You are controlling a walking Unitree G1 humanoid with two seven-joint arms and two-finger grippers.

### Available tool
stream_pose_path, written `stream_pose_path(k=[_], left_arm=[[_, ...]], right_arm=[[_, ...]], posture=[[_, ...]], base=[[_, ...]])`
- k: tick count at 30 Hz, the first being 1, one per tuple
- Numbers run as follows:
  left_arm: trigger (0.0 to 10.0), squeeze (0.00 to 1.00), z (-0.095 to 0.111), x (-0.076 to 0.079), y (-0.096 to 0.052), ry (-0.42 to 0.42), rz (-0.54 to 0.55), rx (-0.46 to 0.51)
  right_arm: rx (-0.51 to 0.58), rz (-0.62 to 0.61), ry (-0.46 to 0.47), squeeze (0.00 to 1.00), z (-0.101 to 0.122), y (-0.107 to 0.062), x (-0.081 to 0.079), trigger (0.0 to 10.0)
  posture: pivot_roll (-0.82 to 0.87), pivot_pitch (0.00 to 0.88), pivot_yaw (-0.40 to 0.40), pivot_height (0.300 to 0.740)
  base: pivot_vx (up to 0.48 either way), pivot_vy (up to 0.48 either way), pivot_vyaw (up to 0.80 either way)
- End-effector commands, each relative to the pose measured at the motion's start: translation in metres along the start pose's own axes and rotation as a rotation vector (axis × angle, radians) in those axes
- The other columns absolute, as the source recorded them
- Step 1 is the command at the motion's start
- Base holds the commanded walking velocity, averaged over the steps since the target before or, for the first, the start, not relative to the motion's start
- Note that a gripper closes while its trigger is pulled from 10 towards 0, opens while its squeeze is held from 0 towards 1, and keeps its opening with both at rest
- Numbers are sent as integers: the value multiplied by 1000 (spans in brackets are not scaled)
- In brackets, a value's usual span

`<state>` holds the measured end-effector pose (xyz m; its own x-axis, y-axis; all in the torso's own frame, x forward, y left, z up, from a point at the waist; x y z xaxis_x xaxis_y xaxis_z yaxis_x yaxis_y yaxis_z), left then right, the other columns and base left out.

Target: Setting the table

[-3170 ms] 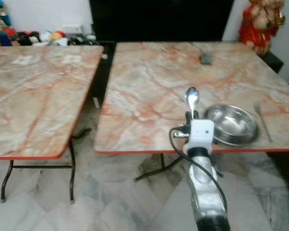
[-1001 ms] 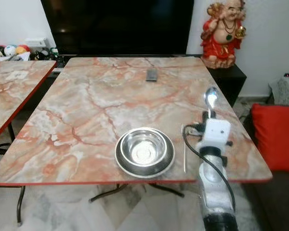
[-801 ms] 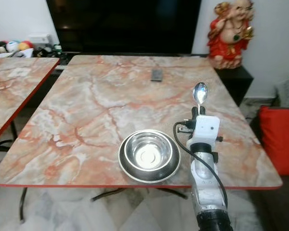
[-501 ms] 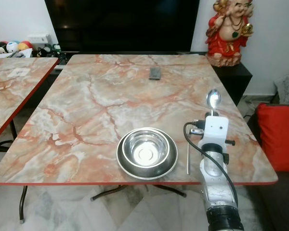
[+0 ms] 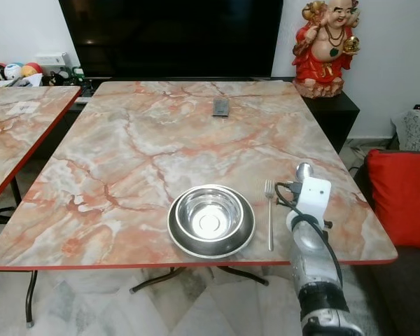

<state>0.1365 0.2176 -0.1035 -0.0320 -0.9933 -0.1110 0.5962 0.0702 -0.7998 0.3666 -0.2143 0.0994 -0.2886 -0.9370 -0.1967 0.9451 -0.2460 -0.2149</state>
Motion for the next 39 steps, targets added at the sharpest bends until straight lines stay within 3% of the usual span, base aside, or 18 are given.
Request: stream_pose_path(k=[1,17,39], left_arm=[[10000,0,-7,-1,-2,14,-7,-33],[10000,0,-8,-2,-2,18,-5,-33],[10000,0,-8,-3,-2,14,0,-32]], right_arm=[[-21,15,-8,0,-2,2,-1,10000],[-36,29,-39,0,-3,9,-3,10000],[-108,75,-154,0,-29,3,-6,10000]], posture=[[-11,52,13,740],[6,64,15,740],[29,93,22,740]], base=[[0,0,0],[0,0,0],[0,0,0]])
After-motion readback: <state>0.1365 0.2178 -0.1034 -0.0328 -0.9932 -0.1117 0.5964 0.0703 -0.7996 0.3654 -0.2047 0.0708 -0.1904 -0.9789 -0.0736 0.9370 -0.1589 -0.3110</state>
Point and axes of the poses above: a point about 5 cm out from each wrist's last joint towards the gripper, its own y axis pointing out of the wrist towards the gripper, its own z axis along the axis of the wrist's last joint, x = y × z, the point moved 1 cm from there along y, pointing out of the wrist towards the gripper, and after that the axes turned 9 degrees about y, right-handed, at the moved point
